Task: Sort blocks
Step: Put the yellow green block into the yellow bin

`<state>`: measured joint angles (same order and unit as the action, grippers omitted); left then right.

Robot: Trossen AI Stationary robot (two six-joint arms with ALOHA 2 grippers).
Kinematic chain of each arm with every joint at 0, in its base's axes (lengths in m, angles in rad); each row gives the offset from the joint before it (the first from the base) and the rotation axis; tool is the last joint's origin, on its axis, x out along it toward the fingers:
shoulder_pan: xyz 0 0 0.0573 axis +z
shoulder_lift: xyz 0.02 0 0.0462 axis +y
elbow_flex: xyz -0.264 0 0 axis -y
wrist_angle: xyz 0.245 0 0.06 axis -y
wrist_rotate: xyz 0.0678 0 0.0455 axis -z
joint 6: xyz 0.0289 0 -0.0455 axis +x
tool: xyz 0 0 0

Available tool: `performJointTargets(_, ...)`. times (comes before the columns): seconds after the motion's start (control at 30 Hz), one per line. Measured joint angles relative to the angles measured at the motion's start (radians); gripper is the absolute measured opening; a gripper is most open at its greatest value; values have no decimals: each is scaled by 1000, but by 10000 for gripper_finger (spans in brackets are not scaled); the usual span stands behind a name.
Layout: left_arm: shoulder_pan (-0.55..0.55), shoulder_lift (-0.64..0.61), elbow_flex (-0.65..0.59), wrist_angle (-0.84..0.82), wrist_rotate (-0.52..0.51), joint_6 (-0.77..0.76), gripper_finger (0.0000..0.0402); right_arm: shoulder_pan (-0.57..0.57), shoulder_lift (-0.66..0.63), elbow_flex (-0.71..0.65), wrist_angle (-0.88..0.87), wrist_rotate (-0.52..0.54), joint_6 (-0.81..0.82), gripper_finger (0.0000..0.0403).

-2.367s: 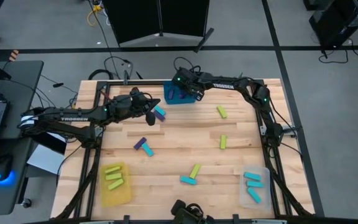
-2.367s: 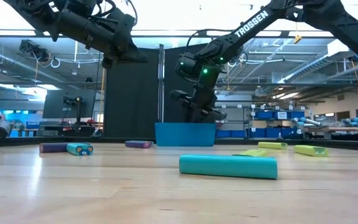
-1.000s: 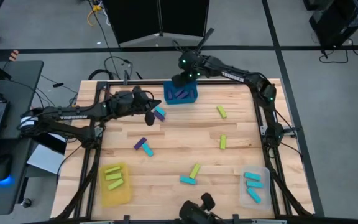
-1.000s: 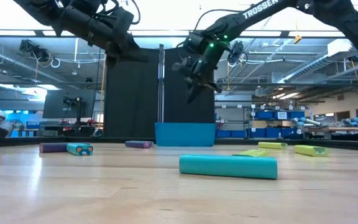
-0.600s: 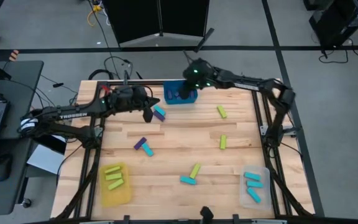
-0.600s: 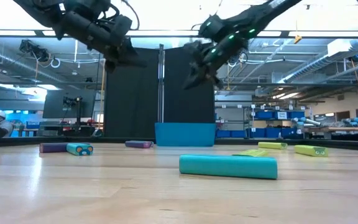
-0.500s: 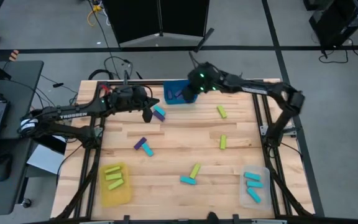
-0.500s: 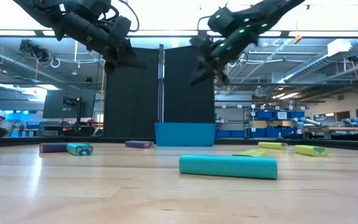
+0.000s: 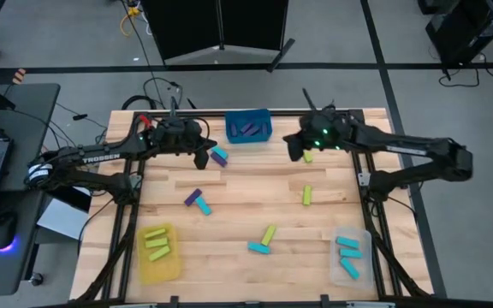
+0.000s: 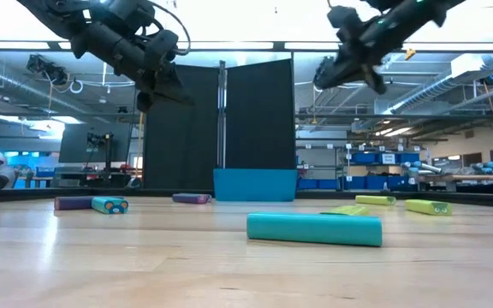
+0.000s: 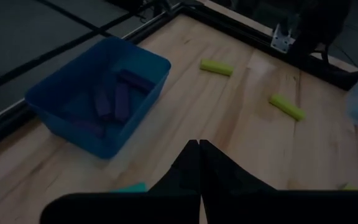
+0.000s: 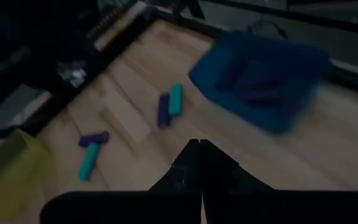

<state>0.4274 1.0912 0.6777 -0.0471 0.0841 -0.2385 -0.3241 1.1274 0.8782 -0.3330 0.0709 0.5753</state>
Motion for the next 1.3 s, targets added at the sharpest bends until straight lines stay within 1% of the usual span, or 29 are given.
performJointTargets(0.2,-2,0,0,-5,0,-28,2,109,-91,-9,-175,69,97,3)
performJointTargets(0.5,-2,0,0,-38,-11,-58,3,281,-106,-9,-311,84,312,5)
performJointTargets(0.57,-2,0,0,-38,-11,-58,3,324,-105,-9,-342,108,386,5)
performJointTargets(0.73,-2,0,0,-40,-7,-69,3,425,-100,-9,-452,158,679,6)
performJointTargets(0.83,-2,0,0,-42,-5,-85,3,485,-70,-9,-525,195,841,7)
performJointTargets(0.97,-2,0,0,-43,34,-88,3,531,5,-9,-592,195,995,19)
performJointTargets(1.13,-2,0,0,-42,36,-88,5,540,106,-9,-618,171,1138,59)
performJointTargets(1.3,-2,0,0,-42,94,-84,13,505,201,-9,-615,113,1194,103)
